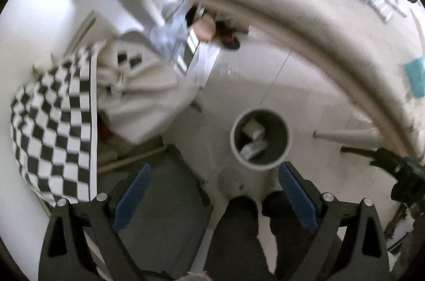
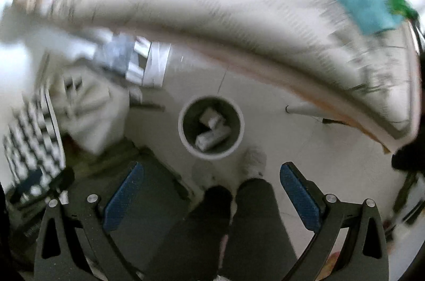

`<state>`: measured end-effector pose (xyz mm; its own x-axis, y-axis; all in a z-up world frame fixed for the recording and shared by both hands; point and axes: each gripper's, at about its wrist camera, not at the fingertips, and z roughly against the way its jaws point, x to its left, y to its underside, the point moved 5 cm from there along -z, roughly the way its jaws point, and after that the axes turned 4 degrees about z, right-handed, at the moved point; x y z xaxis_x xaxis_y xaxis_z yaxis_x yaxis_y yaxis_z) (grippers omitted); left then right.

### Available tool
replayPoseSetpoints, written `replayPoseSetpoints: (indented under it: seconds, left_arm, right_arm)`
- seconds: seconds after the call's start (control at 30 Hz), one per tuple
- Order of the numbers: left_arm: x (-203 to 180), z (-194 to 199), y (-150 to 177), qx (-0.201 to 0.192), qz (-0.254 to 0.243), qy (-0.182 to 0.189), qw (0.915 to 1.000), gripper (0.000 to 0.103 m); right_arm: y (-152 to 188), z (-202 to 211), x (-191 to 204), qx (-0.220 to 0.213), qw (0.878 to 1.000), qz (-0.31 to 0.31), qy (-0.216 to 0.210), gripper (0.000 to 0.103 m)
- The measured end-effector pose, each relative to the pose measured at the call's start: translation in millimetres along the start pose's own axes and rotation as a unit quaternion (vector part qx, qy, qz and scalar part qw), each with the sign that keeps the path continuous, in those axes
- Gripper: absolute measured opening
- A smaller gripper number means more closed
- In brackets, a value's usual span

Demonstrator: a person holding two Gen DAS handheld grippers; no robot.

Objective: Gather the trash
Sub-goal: 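Swing both tools back up toward the table, then grasp blue plastic wrapper with left tool while right tool grasps blue-green snack bag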

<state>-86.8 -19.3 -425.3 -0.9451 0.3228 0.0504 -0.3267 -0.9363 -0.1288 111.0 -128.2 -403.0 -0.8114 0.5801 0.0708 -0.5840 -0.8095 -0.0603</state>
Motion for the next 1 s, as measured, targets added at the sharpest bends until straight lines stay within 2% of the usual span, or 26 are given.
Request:
replayPoseSetpoints:
  seconds: [0.13,0.2,0.27,0.4,0.5,0.63,0.77,0.87,1.0]
  left_arm:
    - [-40,27,-42,-0.039,-0.029,0.002,0.9988,0.098]
    - [-68,37,-68,-0.057,-0.053,0.001,0.997,0.098]
    - [-91,42,-91,-0.064,-0.067,0.001,0.9957,0.098]
    - [-143,43,-141,-0.055,-0.073,0.011,0.9957,0.098]
    - [-191,42,-180,-0.058,-0.106,0.008,0.9927,0.098]
    - [-253,24,-220,-0.048,-0.178,-0.006,0.9829,0.097]
    - [-293,-10,-249,-0.008,-0.235,-0.016,0.9719,0.097]
    - [-310,-35,-263,0.028,-0.252,-0.013,0.9673,0.097]
    - [-320,-51,-275,0.047,-0.258,-0.008,0.9651,0.093]
  right_arm:
    - [-45,35,-57,-0.036,0.996,-0.081,0.006,0.103]
    - [-67,47,-98,-0.051,0.989,-0.136,0.012,0.103]
    - [-88,55,-144,-0.059,0.978,-0.201,0.022,0.103]
    - [-121,52,-222,-0.058,0.957,-0.283,0.032,0.103]
    - [-145,38,-259,-0.039,0.949,-0.313,0.027,0.103]
    - [-172,8,-272,-0.012,0.945,-0.328,0.002,0.103]
    - [-202,-13,-267,-0.001,0.948,-0.317,-0.011,0.103]
    - [-220,-21,-259,0.005,0.955,-0.296,-0.001,0.103]
    - [-237,-30,-250,0.015,0.961,-0.275,0.007,0.103]
